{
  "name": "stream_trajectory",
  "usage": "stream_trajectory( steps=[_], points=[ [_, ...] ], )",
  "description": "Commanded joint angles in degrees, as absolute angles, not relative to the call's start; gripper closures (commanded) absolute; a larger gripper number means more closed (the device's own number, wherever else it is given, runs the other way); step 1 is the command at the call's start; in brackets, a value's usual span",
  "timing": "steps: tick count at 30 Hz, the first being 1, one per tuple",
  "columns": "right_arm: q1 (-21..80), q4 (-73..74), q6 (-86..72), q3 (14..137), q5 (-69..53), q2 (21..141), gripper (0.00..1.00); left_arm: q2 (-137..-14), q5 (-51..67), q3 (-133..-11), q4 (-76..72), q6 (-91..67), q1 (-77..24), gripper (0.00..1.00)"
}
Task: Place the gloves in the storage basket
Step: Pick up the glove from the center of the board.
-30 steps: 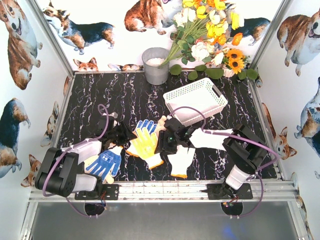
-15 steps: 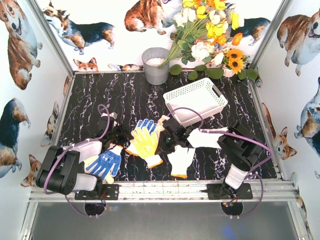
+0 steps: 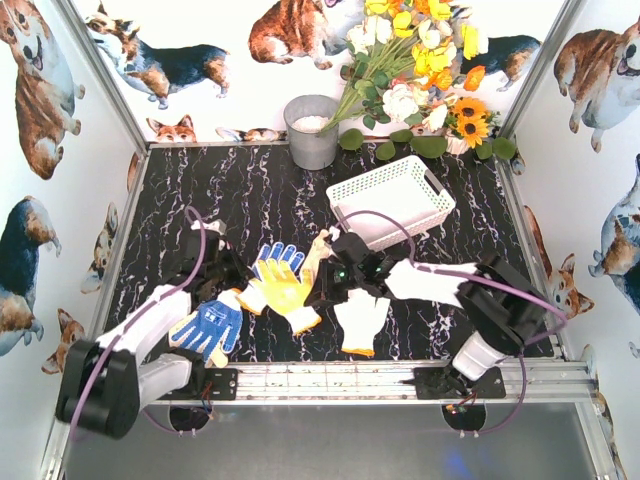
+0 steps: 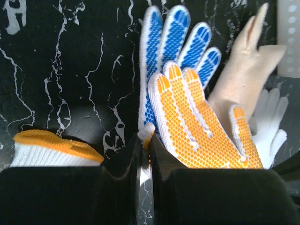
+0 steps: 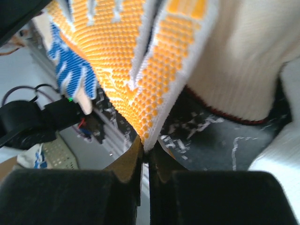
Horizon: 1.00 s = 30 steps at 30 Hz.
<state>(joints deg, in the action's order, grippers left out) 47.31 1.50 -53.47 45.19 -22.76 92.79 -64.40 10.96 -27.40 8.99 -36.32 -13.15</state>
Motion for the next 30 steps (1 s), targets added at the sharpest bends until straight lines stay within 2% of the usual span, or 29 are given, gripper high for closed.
stream_trajectory(
  steps=[1,9,15,18,24,30],
  points=[
    [47.7,1.0,-53.1,45.2,-27.1,85.9,1.00,-58.4,9.7,-30.3,15.9,-36.4,-12.5,1.00],
    [45.2,13.1,-49.4,48.4,-28.8,75.5,1.00,-56.1,15.6,-35.4,17.5,-41.0,-13.4,1.00],
    [35.0,17.6,-48.7,48.5,-37.3,69.6,1.00,-59.0,12.1,-41.8,19.0,-44.2,-18.3,1.00],
    [30.9,25.2,-45.2,50.7,-39.4,67.8,1.00,-60.6,6.8,-45.3,18.4,-46.0,-24.0,1.00],
    [26.9,37.2,-42.5,52.8,-37.4,59.6,1.00,-66.2,2.2,-51.0,17.3,-49.1,-32.2,1.00],
    [25.8,40.5,-47.0,46.6,-30.8,48.5,1.00,-74.8,2.9,-56.3,13.8,-47.2,-37.3,1.00]
  ],
)
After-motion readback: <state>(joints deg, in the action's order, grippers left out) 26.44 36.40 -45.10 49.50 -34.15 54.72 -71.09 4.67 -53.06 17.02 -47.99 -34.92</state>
